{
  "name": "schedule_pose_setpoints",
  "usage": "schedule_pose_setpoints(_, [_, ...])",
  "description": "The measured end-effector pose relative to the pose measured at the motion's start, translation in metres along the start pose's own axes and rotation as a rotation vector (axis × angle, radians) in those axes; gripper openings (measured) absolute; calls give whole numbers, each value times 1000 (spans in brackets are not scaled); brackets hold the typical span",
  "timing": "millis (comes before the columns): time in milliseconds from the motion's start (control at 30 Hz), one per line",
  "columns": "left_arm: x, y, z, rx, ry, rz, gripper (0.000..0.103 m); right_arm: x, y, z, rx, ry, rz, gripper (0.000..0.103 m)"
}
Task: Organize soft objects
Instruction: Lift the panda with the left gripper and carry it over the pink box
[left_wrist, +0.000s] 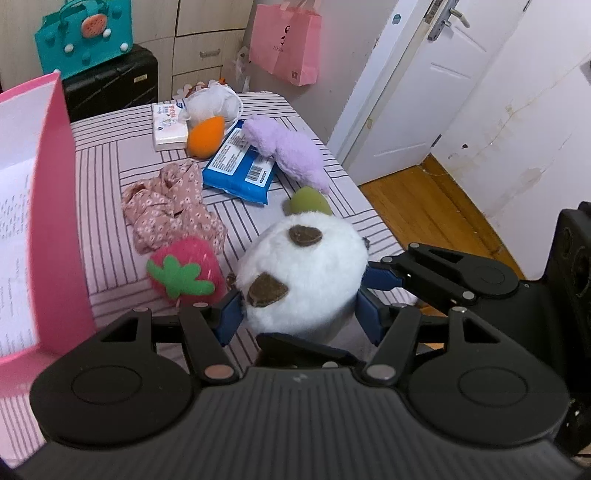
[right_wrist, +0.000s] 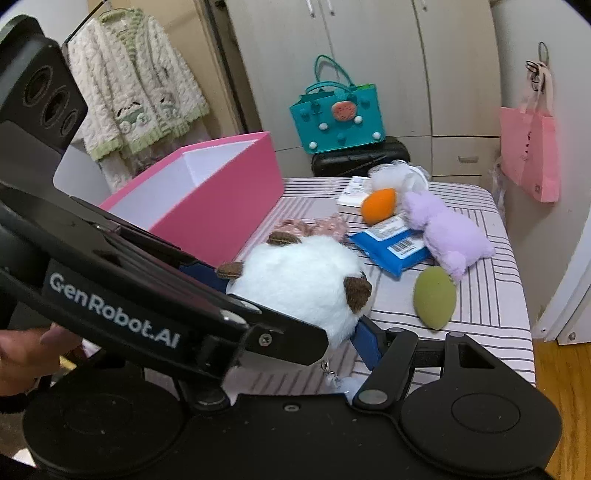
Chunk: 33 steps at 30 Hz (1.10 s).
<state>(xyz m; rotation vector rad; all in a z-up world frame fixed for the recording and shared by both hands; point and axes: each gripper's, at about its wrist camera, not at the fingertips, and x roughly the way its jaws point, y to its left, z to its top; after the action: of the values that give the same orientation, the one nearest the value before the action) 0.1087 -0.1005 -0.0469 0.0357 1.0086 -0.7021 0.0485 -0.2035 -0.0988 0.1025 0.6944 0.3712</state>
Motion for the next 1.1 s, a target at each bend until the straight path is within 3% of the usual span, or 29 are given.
schedule_pose_setpoints(233, [-40,5,-7,-41,35,-33,62,-18,32,13,-62,60,49,73])
schedule_pose_setpoints(667, [-87,42,-34,-217,136,2,62,-6,93,34,-150,201,200,73])
schedule_pose_setpoints(967, [-140,69,-29,-258,41,12,63,-1,119,78,-215,166,270,73])
schedule_pose_setpoints(1100, [-142,91,-15,-290,22,20,63,21,120,104,-201,166,300,73])
